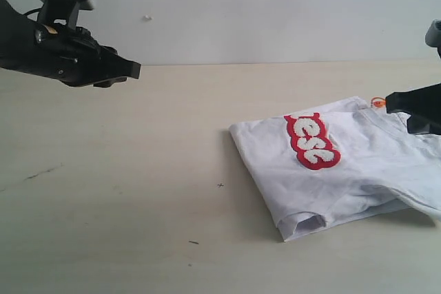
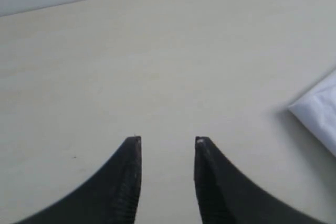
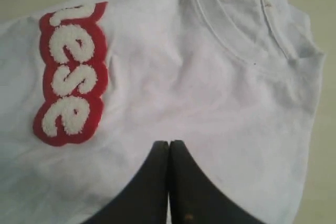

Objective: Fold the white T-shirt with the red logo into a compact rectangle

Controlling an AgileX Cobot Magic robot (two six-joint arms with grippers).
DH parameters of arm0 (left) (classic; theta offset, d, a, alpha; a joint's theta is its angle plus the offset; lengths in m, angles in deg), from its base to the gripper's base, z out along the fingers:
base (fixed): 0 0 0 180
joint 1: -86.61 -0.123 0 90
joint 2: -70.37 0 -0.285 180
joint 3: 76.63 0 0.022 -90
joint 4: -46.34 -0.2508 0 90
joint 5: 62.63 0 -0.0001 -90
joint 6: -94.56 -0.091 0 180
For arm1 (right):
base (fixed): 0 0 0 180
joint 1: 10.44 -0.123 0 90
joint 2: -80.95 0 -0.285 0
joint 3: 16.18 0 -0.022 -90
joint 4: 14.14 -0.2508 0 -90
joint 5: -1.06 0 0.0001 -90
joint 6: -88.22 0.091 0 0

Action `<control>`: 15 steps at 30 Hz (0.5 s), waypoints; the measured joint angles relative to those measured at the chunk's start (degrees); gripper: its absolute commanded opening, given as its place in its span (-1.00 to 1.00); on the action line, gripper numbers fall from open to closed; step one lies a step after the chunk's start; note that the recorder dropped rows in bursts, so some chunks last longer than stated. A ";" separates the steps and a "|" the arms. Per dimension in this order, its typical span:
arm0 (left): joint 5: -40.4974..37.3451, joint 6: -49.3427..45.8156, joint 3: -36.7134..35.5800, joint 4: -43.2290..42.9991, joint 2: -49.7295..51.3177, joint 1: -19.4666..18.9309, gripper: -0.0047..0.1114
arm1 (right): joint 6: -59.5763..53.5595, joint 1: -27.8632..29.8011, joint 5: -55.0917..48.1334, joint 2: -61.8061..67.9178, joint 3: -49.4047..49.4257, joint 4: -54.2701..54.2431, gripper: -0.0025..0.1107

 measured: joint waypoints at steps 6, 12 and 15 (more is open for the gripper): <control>0.21 0.00 0.00 0.00 0.00 0.00 -0.32 | -6.13 -2.20 -0.63 10.14 0.00 -4.62 -0.96; -0.01 0.00 0.00 0.00 0.00 0.00 -0.32 | -6.94 -6.46 -0.60 20.60 -0.10 -3.92 -0.96; -0.01 0.00 0.00 0.00 0.00 0.00 -0.32 | -6.83 -6.60 -0.31 21.93 -0.66 -4.13 -0.96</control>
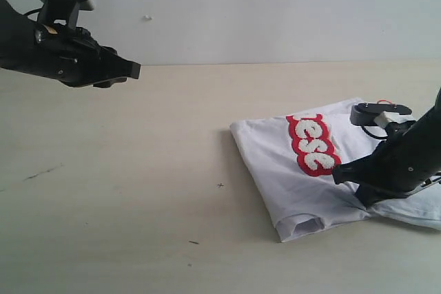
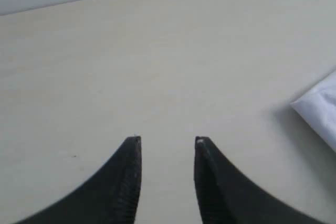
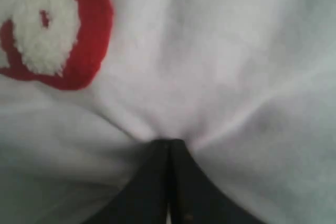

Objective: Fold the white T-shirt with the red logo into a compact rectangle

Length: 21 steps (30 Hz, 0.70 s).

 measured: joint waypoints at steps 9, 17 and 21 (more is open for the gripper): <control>-0.11 -0.29 0.00 0.00 0.00 0.00 -0.32 | -1.57 0.00 -1.37 -3.11 -1.15 -1.35 -0.96; -0.31 -1.40 0.00 0.00 0.00 0.00 -0.50 | -5.94 0.00 3.44 -12.06 -2.17 -5.61 -0.96; -2.68 -2.83 0.00 0.00 0.00 0.00 -0.92 | -4.16 0.00 8.52 -8.13 -2.17 -5.72 -0.96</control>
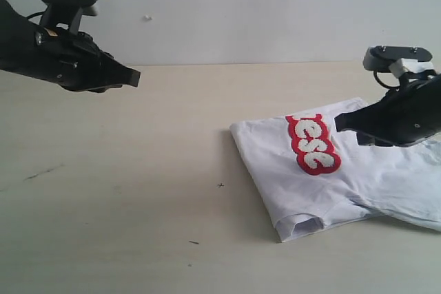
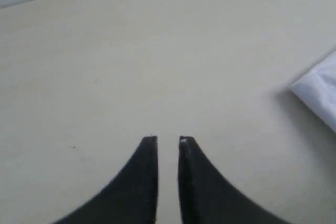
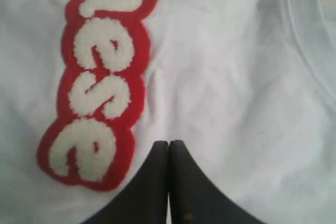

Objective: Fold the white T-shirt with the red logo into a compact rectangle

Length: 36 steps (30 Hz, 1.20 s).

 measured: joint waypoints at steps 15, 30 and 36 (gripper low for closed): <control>-1.82 -1.93 0.00 -0.23 0.00 0.00 -0.92 | -0.42 -4.20 9.48 14.80 -2.91 -1.08 -0.96; -2.82 -1.93 0.00 -0.23 0.00 0.00 -0.92 | 0.55 -19.80 -3.28 18.57 -18.50 -8.12 -0.96; -2.84 -1.93 0.00 -0.23 0.00 0.65 -0.92 | 0.66 -19.80 -2.62 9.56 -18.01 -4.43 -0.96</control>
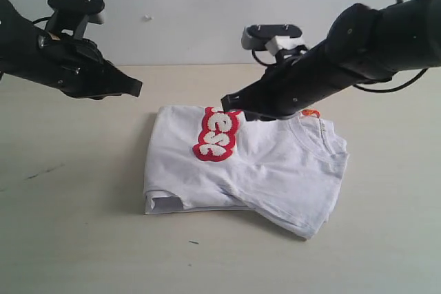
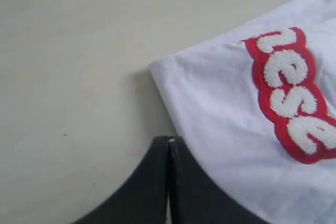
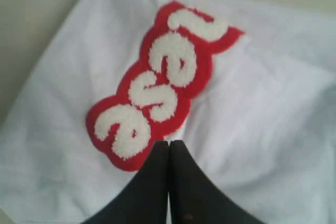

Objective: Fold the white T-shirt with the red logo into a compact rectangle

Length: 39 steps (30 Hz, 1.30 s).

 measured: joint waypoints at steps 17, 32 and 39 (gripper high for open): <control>2.19 0.00 -7.14 0.24 -16.00 1.01 -0.92 | 0.79 2.63 13.32 -30.94 18.86 4.10 -0.96; 7.59 0.00 -21.66 3.04 -45.23 1.01 -0.92 | 1.23 2.63 10.70 -64.65 28.89 3.88 -0.96; 8.88 0.00 -25.52 5.64 -60.49 1.01 -0.92 | 1.44 2.63 4.67 -79.27 29.72 3.78 -0.96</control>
